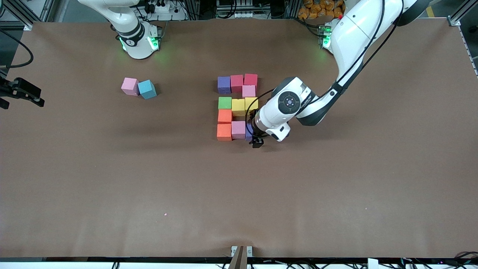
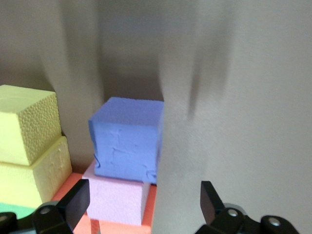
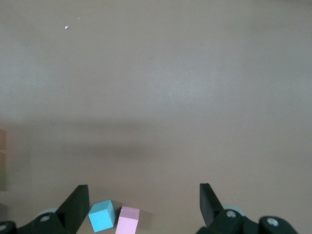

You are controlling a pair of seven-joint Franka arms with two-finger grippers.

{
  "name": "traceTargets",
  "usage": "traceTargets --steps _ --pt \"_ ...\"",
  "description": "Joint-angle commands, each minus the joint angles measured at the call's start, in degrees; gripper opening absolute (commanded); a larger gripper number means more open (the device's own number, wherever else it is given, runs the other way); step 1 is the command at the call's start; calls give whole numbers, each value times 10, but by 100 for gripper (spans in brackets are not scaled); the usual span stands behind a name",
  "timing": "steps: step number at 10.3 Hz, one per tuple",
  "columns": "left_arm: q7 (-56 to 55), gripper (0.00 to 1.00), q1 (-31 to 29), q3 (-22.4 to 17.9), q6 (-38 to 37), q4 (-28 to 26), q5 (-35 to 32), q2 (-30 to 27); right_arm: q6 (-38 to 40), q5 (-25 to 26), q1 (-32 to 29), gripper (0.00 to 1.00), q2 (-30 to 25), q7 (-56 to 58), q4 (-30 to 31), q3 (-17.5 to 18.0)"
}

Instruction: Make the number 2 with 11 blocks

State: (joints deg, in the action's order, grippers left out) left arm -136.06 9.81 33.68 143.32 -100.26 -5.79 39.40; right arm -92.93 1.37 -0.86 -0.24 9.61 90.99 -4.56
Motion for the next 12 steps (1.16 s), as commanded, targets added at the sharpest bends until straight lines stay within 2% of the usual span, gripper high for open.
traceTargets --steps 1,6,9,12 --pt "6 100 -15 5 -15 -6 -8 -41 5 -8 -6 100 5 -1 -11 5" --pt "85 100 -65 6 -80 7 -9 -114 -11 -8 -10 100 17 0 -16 5" --pt "129 100 -97 7 -132 47 -8 -136 -16 -9 -6 100 19 0 -17 5" --pt "182 100 -127 7 -158 54 -5 -164 -20 -9 -4 100 24 0 -17 6"
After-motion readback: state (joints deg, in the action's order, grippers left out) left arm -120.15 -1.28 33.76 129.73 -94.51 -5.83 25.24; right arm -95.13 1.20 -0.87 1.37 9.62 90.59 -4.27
